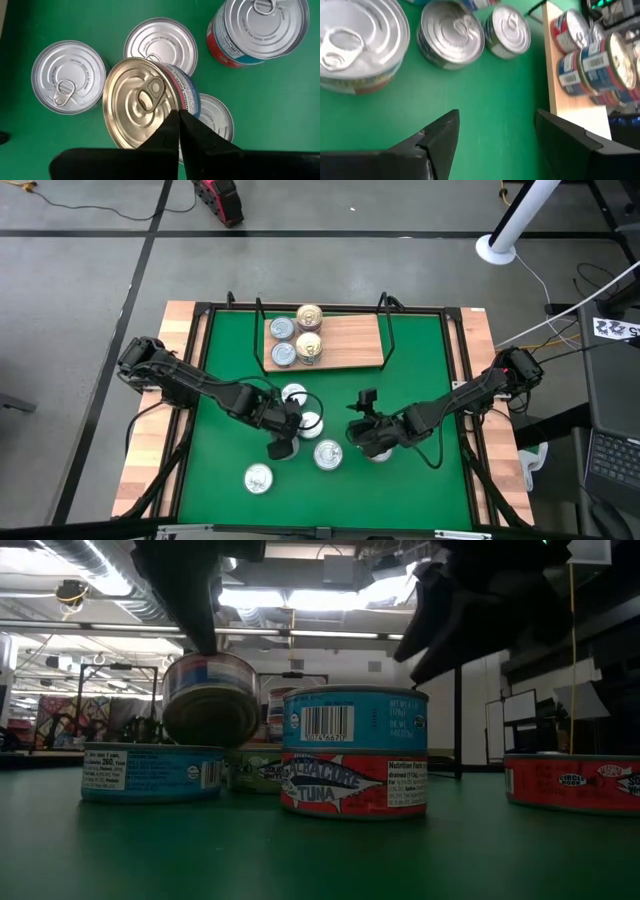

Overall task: Stack canned seafood by type on shelf
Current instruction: Stack the blue-pink tuna can on top of the blue-pink tuna can on the shelf

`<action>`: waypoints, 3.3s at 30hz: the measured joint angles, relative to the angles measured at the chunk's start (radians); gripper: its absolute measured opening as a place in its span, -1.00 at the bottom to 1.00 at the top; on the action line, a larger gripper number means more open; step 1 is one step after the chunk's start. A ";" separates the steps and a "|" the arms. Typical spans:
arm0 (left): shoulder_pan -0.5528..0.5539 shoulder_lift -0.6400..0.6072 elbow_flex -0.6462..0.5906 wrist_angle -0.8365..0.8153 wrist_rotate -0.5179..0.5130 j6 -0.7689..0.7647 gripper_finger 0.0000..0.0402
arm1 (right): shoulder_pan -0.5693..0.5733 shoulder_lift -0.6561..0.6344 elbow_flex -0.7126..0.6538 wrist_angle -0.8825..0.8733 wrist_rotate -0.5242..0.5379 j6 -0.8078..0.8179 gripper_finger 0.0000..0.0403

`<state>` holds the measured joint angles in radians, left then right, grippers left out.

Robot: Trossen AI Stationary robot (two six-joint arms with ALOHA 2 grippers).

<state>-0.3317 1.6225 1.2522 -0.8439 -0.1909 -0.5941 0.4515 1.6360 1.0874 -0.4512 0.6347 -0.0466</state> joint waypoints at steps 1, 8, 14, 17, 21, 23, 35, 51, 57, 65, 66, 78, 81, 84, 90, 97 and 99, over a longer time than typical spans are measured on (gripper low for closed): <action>0.000 0.000 0.000 0.001 0.000 0.000 -1.00 | 0.000 0.000 0.000 0.016 0.000 -0.014 0.27; 0.000 0.000 0.000 0.104 0.035 0.000 -1.00 | 0.000 0.000 0.000 0.063 0.000 -0.065 0.27; 0.005 0.000 0.000 0.179 0.037 0.000 -1.00 | 0.000 0.000 0.000 0.069 -0.002 -0.065 0.27; 0.017 0.000 0.000 0.218 0.050 0.000 -1.00 | 0.000 0.000 0.000 0.094 -0.025 -0.081 0.27; 0.039 0.000 0.000 0.268 0.057 -0.002 -1.00 | 0.000 0.004 0.000 0.158 -0.062 -0.134 0.27; 0.050 0.003 0.000 0.284 0.076 -0.005 -1.00 | 0.000 0.004 0.000 0.189 -0.071 -0.164 0.27; 0.061 0.015 0.000 0.305 0.085 -0.007 -1.00 | -0.030 0.042 -0.001 0.330 -0.152 -0.276 0.27; 0.061 0.015 0.000 0.310 0.085 -0.008 -1.00 | -0.047 0.053 -0.001 0.403 -0.208 -0.352 0.27; 0.061 0.015 0.000 0.311 0.085 -0.009 -1.00 | -0.047 0.053 -0.001 0.408 -0.209 -0.367 0.27; 0.061 0.015 0.000 0.311 0.085 -0.008 -1.00 | -0.047 0.053 -0.001 0.416 -0.209 -0.407 0.27; 0.061 0.015 0.000 0.311 0.085 -0.008 -1.00 | -0.047 0.055 -0.001 0.425 -0.209 -0.408 0.27; 0.061 0.015 0.000 0.316 0.085 -0.009 -1.00 | -0.047 0.119 0.000 0.516 -0.196 -0.485 0.27; 0.062 0.015 0.000 0.318 0.085 -0.010 -1.00 | -0.047 0.119 0.000 0.514 -0.193 -0.485 0.27; 0.061 0.015 0.000 0.331 0.085 -0.010 -1.00 | -0.047 0.119 0.000 0.512 -0.193 -0.485 0.27; 0.062 0.015 0.000 0.346 0.084 -0.010 -1.00 | -0.061 0.119 0.000 0.507 -0.195 -0.485 0.27; 0.062 0.015 0.000 0.362 0.085 -0.009 -1.00 | -0.068 0.119 0.000 0.503 -0.205 -0.484 0.13; 0.062 0.015 0.000 0.362 0.085 -0.009 -1.00 | -0.067 0.119 0.000 0.503 -0.209 -0.484 0.04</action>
<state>-0.2695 1.6379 1.2522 -0.4820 -0.1059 -0.6029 0.3844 1.7546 1.0870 0.0517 0.4260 -0.5308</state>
